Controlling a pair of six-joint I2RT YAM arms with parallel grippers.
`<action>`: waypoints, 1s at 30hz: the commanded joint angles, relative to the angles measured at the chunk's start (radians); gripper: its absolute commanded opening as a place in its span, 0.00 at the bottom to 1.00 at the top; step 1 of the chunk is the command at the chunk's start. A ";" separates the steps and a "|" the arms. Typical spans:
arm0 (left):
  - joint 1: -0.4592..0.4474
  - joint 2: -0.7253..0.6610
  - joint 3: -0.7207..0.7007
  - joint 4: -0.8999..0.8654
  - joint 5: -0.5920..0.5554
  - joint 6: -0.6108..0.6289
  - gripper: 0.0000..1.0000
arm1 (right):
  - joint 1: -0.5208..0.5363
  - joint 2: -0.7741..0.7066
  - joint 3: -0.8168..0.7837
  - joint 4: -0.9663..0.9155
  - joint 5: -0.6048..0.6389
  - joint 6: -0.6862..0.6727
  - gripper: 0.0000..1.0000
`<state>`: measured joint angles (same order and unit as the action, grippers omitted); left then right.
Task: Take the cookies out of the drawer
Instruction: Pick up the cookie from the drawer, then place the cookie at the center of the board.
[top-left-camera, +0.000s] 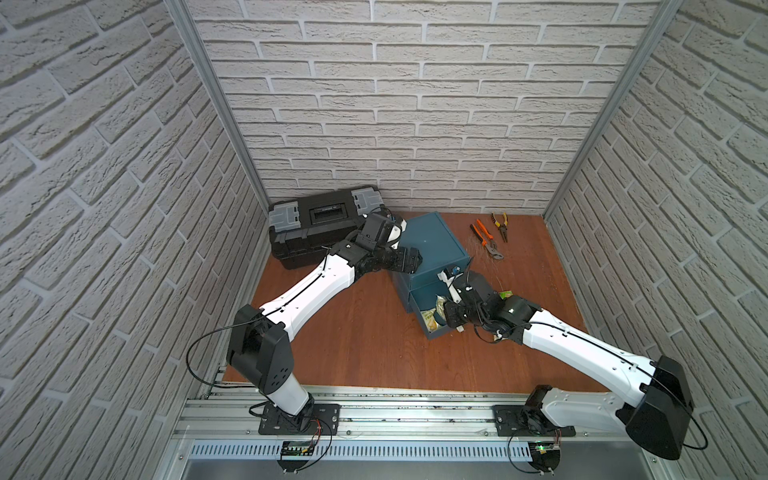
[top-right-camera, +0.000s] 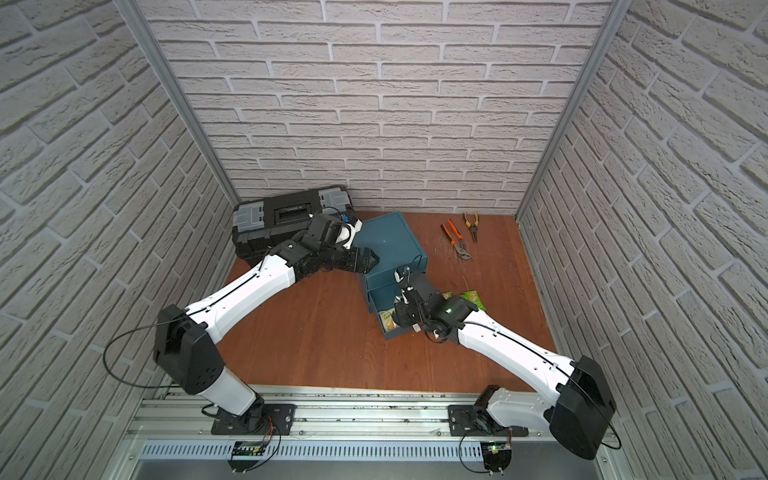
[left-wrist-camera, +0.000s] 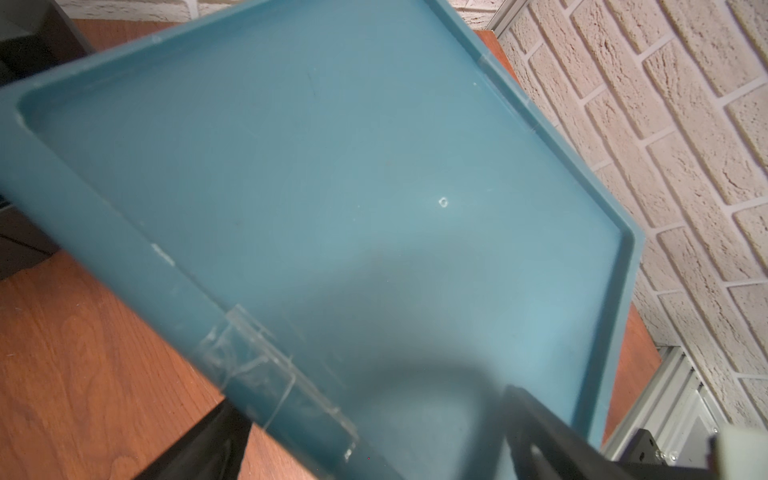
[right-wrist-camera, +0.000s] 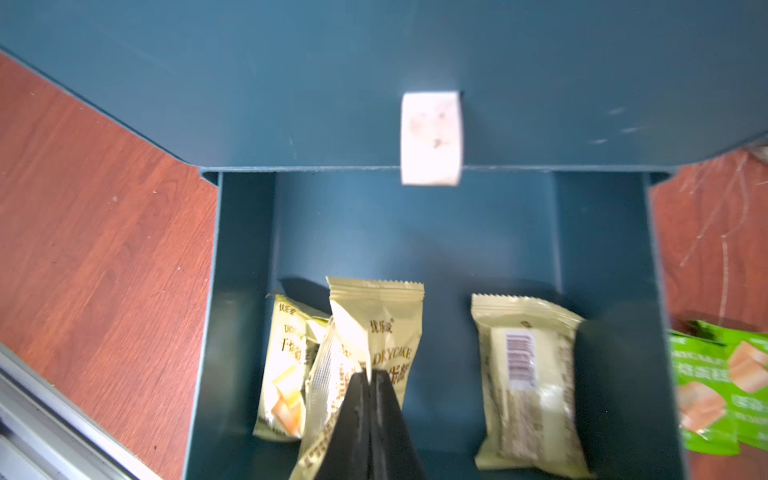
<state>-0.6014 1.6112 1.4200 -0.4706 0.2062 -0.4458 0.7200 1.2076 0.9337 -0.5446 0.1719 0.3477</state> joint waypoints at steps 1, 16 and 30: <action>0.003 0.009 -0.031 -0.036 -0.013 0.025 0.99 | 0.008 -0.040 0.030 -0.063 0.040 -0.020 0.02; 0.002 0.018 -0.016 -0.038 -0.010 0.024 0.99 | -0.007 -0.307 0.071 -0.209 0.253 -0.009 0.02; 0.001 0.022 -0.006 -0.034 0.011 0.029 0.99 | -0.438 -0.363 -0.082 -0.162 0.129 -0.055 0.02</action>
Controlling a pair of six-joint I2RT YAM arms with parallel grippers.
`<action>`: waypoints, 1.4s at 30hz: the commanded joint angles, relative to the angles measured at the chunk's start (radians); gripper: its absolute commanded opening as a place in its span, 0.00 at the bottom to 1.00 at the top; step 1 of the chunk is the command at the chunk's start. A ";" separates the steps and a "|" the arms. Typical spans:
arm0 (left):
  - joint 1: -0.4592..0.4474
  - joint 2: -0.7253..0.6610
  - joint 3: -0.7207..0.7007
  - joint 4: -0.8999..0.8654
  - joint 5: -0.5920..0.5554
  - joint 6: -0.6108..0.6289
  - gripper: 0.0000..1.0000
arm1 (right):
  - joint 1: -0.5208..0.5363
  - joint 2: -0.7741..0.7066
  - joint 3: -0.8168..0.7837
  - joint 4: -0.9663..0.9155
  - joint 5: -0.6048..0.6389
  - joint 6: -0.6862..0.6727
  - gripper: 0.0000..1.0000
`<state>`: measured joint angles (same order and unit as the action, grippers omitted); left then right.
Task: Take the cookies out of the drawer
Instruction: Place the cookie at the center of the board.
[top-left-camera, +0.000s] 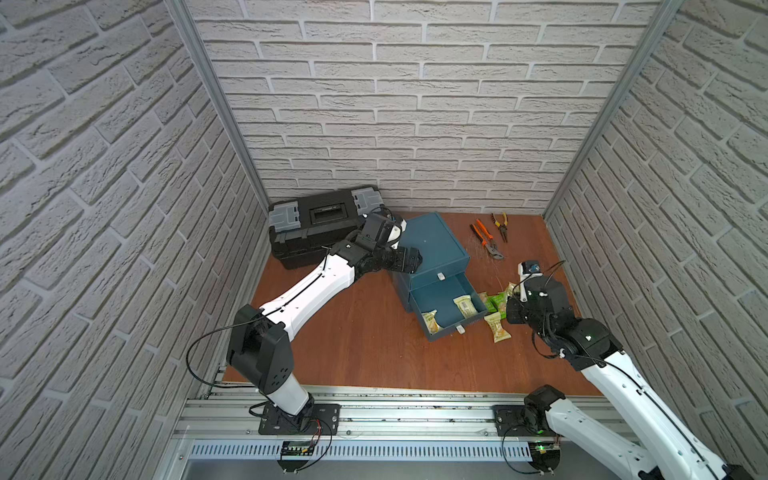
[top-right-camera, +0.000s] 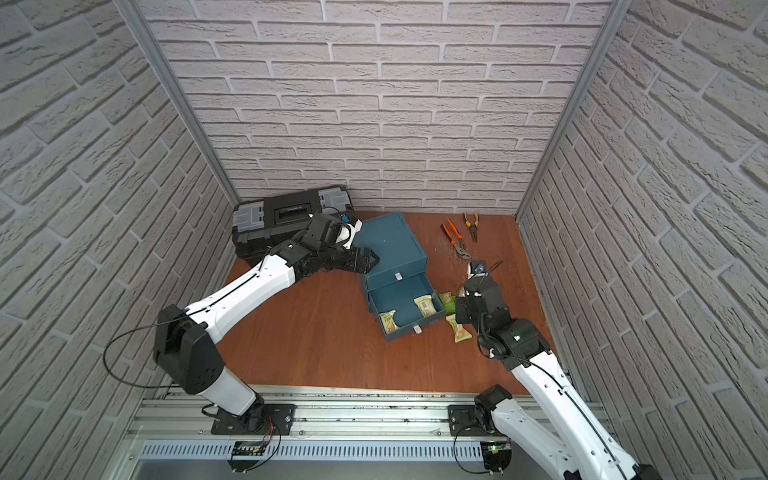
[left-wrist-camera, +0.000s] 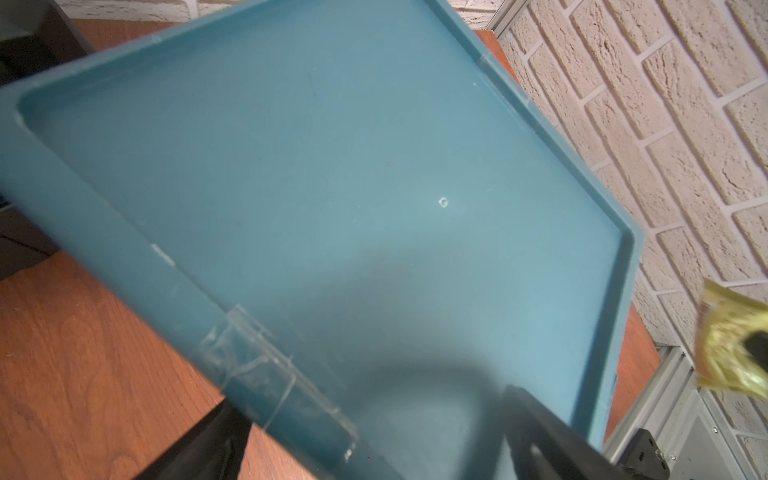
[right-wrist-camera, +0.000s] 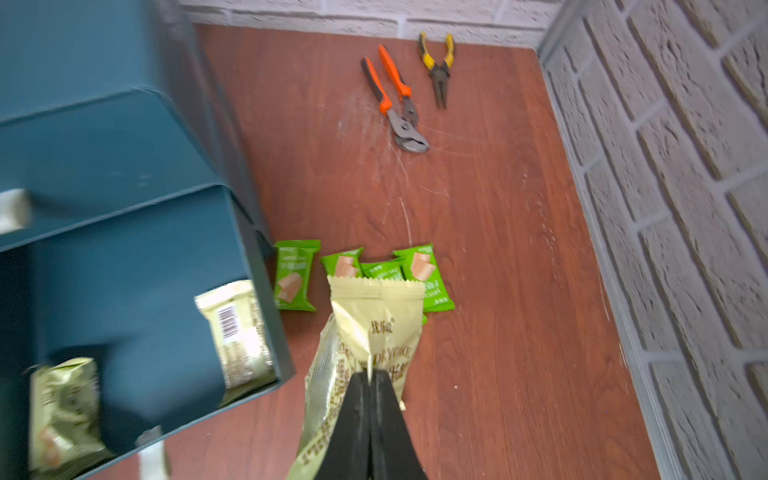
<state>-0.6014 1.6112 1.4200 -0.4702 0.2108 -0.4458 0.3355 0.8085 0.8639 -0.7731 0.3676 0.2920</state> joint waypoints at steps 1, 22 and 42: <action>0.002 0.020 -0.007 -0.035 0.006 0.031 0.98 | -0.071 0.066 -0.019 0.069 -0.085 -0.011 0.02; 0.007 -0.017 -0.052 -0.016 0.009 0.032 0.99 | -0.165 0.310 -0.125 0.137 0.110 0.082 0.03; 0.015 -0.058 -0.069 -0.035 -0.015 0.033 0.98 | -0.176 0.282 -0.019 0.076 -0.227 0.111 0.35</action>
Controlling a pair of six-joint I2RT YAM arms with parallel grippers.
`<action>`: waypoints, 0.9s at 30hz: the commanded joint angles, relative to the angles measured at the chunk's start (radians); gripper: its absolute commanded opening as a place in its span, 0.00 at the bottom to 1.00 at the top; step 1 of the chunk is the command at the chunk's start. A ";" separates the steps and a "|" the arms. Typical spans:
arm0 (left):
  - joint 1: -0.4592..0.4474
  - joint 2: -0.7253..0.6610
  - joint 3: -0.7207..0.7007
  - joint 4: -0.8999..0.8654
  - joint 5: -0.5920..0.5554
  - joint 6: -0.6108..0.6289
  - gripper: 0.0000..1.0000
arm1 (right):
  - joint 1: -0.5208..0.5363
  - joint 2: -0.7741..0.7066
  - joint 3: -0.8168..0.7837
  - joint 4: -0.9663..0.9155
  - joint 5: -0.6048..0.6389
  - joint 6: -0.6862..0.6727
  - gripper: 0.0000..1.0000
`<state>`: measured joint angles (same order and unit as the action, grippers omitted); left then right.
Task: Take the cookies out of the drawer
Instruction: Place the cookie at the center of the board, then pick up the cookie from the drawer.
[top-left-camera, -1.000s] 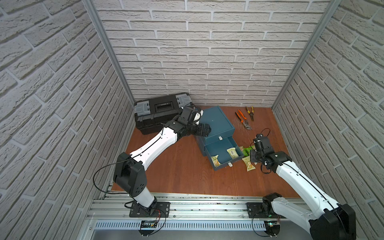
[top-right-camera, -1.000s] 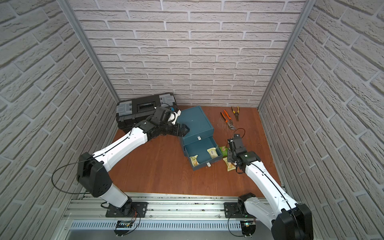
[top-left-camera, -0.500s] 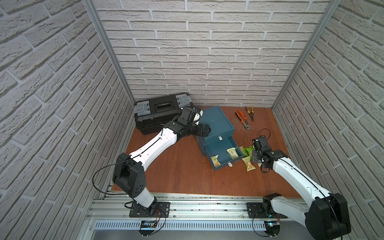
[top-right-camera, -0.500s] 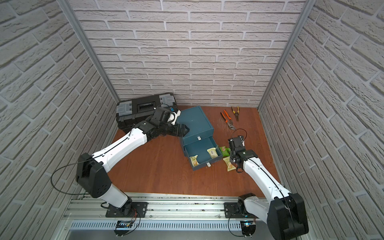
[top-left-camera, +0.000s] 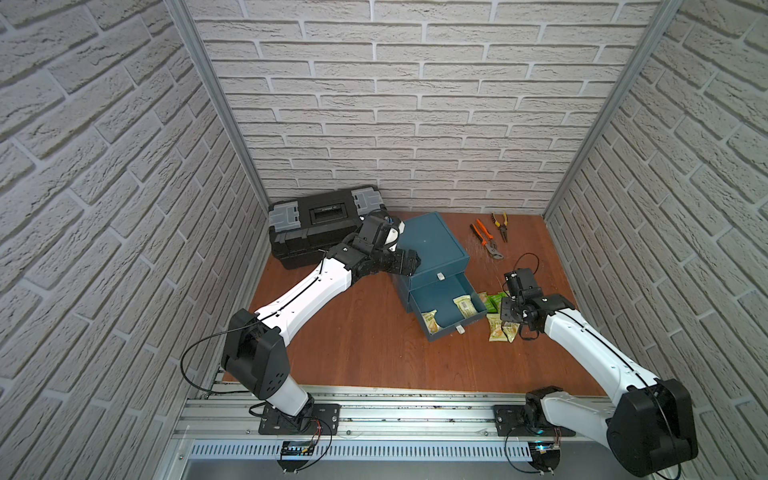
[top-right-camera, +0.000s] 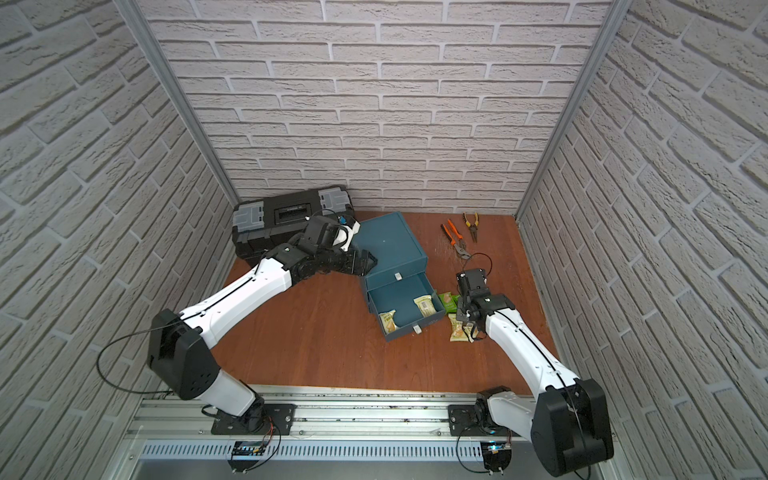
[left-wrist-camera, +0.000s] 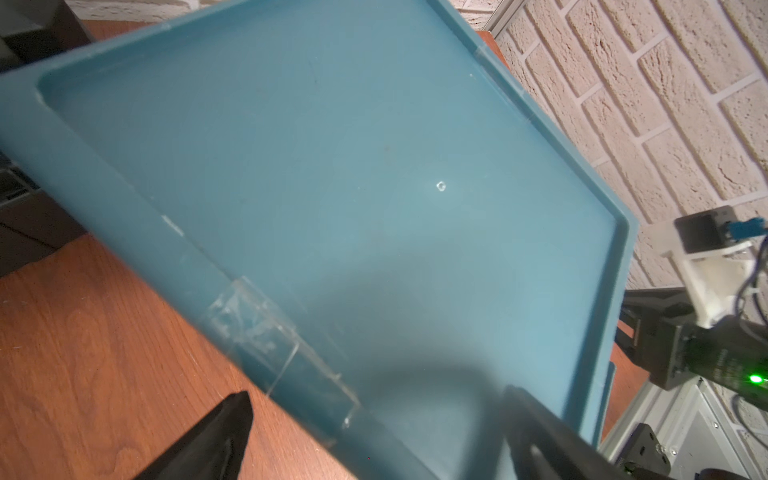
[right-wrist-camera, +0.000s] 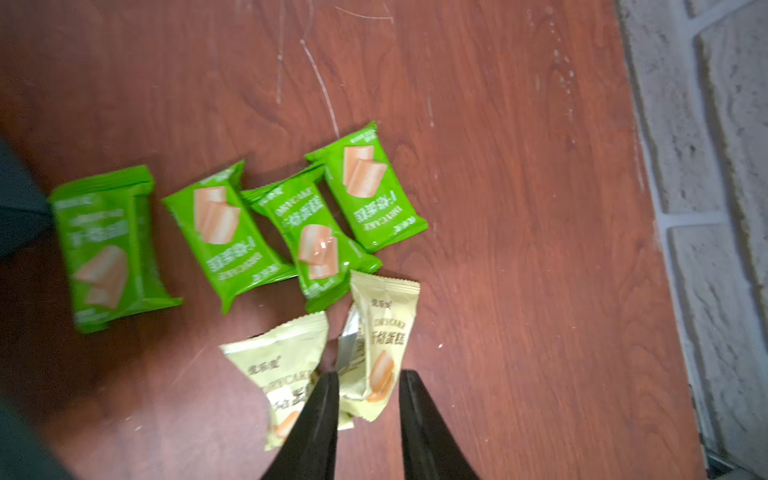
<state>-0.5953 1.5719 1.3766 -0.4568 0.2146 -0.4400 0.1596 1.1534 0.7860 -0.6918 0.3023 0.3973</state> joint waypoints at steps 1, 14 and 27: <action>0.011 -0.015 -0.025 -0.048 -0.019 0.026 0.99 | 0.004 -0.084 0.076 -0.014 -0.213 0.001 0.39; 0.008 0.024 -0.021 -0.016 0.005 0.001 0.99 | 0.262 -0.170 0.171 0.036 -0.416 0.127 0.46; 0.000 0.048 -0.010 -0.034 0.002 0.008 0.98 | 0.498 0.087 0.129 0.215 -0.258 0.090 0.45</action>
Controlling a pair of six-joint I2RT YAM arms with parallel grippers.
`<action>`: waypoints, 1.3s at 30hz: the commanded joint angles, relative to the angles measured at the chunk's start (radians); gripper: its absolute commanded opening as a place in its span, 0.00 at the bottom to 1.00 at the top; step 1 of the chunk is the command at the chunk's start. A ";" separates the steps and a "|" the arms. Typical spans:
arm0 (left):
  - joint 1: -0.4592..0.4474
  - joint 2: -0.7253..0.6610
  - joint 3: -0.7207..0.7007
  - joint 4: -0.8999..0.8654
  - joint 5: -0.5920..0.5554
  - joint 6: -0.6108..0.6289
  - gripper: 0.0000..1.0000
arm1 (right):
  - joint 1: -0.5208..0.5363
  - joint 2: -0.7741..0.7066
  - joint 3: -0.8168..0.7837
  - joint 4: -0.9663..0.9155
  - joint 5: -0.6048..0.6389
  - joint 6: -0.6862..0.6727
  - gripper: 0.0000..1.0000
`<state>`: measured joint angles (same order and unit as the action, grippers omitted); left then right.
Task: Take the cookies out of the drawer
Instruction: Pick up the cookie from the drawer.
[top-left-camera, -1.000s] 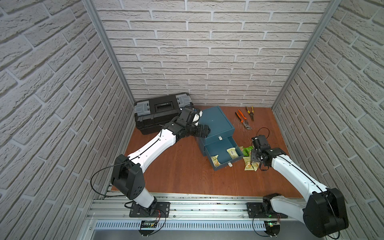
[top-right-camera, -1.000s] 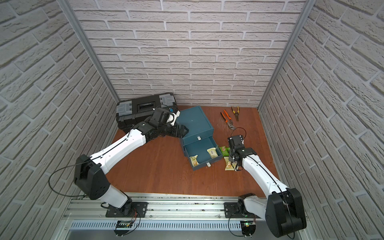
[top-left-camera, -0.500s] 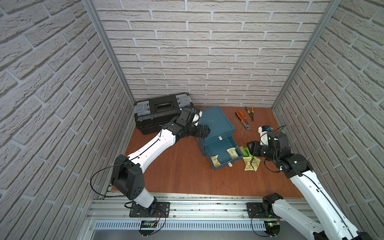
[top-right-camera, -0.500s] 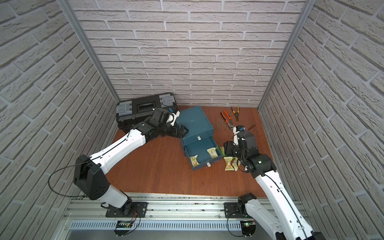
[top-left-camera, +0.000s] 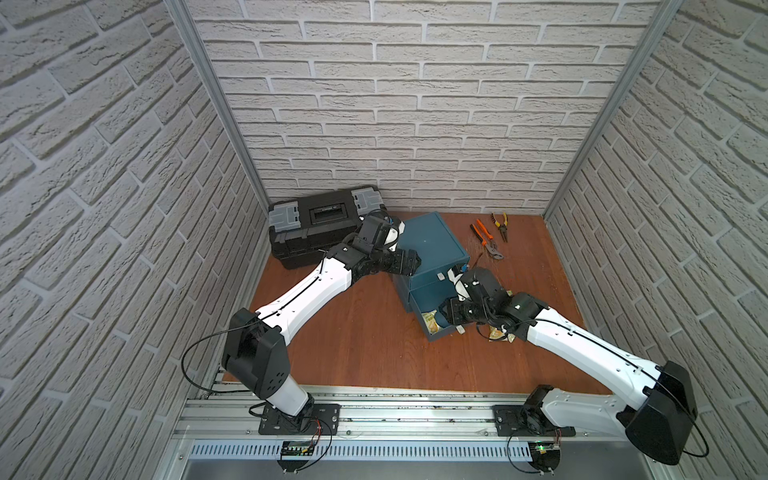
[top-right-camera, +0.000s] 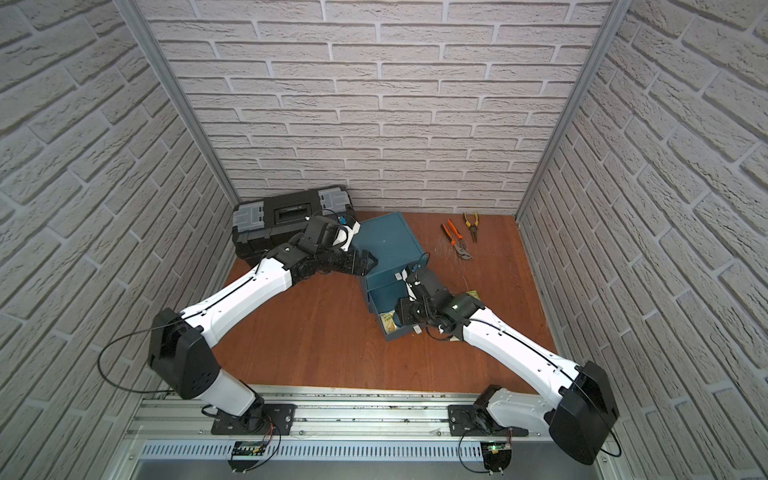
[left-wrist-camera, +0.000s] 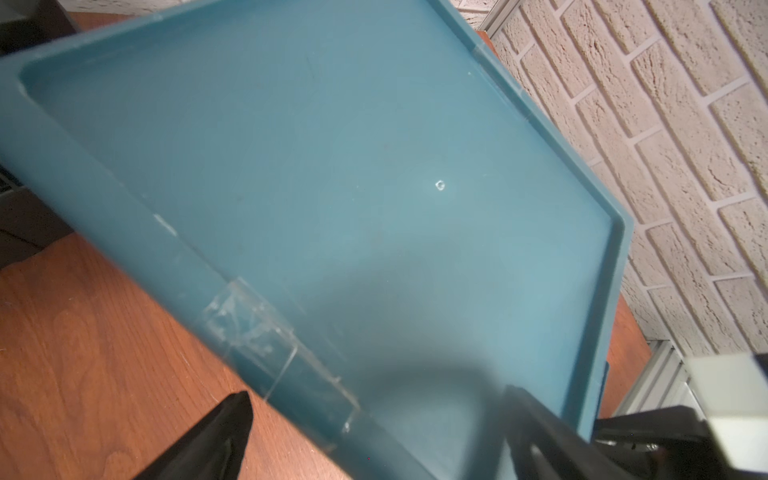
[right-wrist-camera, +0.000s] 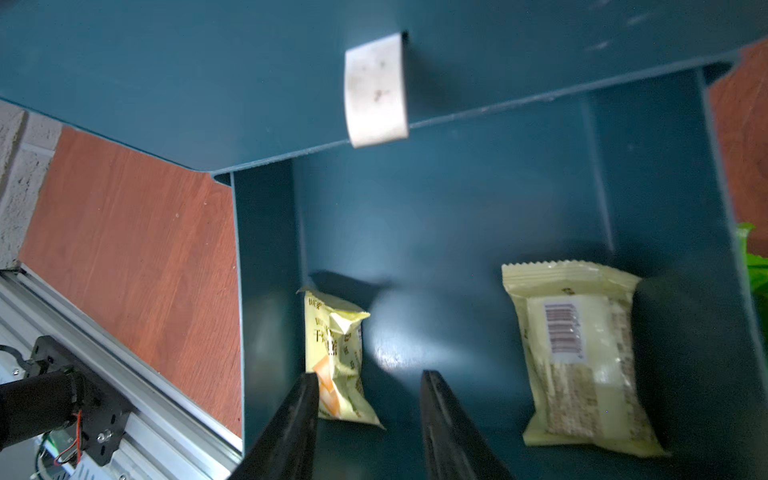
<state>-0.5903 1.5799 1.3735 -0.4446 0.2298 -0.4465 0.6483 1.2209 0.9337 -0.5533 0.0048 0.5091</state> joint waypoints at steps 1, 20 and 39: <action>-0.003 0.043 -0.007 -0.042 -0.013 0.014 0.98 | 0.013 0.038 -0.022 0.085 0.030 -0.028 0.45; -0.005 0.038 -0.005 -0.043 -0.017 0.012 0.98 | 0.057 0.185 -0.028 0.127 -0.009 -0.044 0.44; -0.008 0.023 -0.005 -0.052 -0.028 0.011 0.99 | 0.060 0.075 0.020 0.063 0.026 -0.030 0.02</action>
<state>-0.5915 1.5890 1.3773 -0.4328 0.2333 -0.4484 0.7033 1.3628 0.9325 -0.4618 0.0116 0.4679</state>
